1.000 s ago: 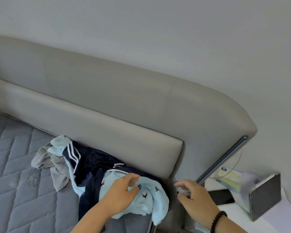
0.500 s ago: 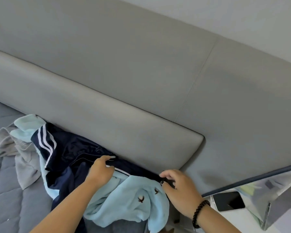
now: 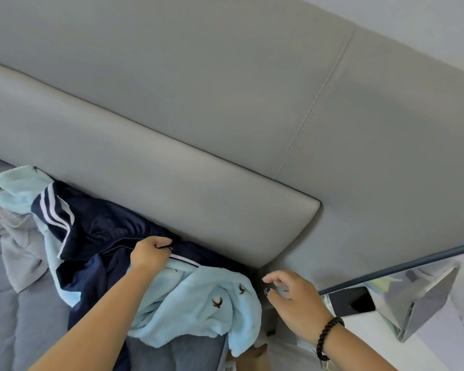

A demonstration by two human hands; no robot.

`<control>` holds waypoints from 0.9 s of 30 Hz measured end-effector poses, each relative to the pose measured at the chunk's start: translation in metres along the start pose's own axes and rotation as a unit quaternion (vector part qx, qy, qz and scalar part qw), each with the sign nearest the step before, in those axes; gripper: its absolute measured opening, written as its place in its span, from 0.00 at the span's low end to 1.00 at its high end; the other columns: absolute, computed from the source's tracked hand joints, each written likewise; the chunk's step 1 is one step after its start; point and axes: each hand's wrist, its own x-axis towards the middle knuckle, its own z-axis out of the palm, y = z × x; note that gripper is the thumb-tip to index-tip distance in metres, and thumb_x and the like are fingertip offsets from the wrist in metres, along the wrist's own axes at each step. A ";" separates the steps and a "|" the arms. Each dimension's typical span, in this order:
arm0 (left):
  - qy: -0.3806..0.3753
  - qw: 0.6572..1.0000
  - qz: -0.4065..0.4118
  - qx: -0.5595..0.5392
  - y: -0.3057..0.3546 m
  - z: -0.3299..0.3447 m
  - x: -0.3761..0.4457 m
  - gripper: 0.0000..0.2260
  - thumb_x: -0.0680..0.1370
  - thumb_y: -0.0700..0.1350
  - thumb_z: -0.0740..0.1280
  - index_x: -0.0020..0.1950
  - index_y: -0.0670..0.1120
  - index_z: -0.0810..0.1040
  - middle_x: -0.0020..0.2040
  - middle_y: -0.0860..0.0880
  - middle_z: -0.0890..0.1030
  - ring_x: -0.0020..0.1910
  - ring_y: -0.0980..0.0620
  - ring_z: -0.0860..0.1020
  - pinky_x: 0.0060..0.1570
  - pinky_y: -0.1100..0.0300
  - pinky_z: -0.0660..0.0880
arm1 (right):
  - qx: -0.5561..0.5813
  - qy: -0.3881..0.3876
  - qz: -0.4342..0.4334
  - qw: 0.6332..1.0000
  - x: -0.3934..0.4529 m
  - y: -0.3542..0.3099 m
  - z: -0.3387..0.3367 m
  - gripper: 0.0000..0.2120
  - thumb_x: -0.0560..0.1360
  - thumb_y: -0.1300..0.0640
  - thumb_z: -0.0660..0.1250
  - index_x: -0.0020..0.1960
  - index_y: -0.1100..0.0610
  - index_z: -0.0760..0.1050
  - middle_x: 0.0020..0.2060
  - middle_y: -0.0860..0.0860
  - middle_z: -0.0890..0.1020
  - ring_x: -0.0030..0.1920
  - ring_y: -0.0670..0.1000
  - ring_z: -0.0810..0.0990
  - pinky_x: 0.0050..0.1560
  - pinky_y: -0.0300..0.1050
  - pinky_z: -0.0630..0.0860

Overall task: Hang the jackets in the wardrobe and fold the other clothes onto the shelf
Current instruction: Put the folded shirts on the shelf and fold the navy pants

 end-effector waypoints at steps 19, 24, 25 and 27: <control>-0.036 0.950 0.271 -0.153 0.155 -0.141 -0.278 0.10 0.71 0.36 0.74 0.40 0.45 0.74 0.28 0.52 0.79 0.21 0.57 0.71 0.25 0.65 0.72 | 0.084 0.053 -0.254 0.962 -0.117 -0.163 -0.062 0.24 0.74 0.58 0.67 0.67 0.45 0.66 0.59 0.39 0.73 0.55 0.32 0.72 0.50 0.21 0.68; -0.071 0.926 0.341 -0.143 0.169 -0.141 -0.391 0.10 0.71 0.35 0.73 0.42 0.44 0.73 0.29 0.50 0.79 0.20 0.57 0.69 0.24 0.66 0.70 | 0.081 0.125 -0.279 0.949 -0.208 -0.157 -0.098 0.29 0.74 0.54 0.69 0.72 0.46 0.62 0.64 0.41 0.70 0.62 0.40 0.71 0.63 0.38 0.70; -0.077 0.921 0.358 -0.135 0.170 -0.139 -0.413 0.10 0.71 0.35 0.73 0.43 0.44 0.73 0.29 0.49 0.80 0.20 0.57 0.69 0.24 0.66 0.70 | 0.086 0.133 -0.285 0.945 -0.230 -0.155 -0.106 0.28 0.74 0.54 0.69 0.71 0.47 0.64 0.63 0.42 0.71 0.61 0.41 0.72 0.63 0.39 0.71; -0.087 0.909 0.389 -0.125 0.169 -0.133 -0.457 0.11 0.72 0.35 0.73 0.43 0.44 0.72 0.29 0.49 0.80 0.20 0.56 0.70 0.23 0.65 0.70 | 0.079 0.154 -0.304 0.937 -0.272 -0.148 -0.123 0.21 0.73 0.56 0.69 0.64 0.47 0.71 0.57 0.43 0.78 0.55 0.41 0.76 0.58 0.41 0.75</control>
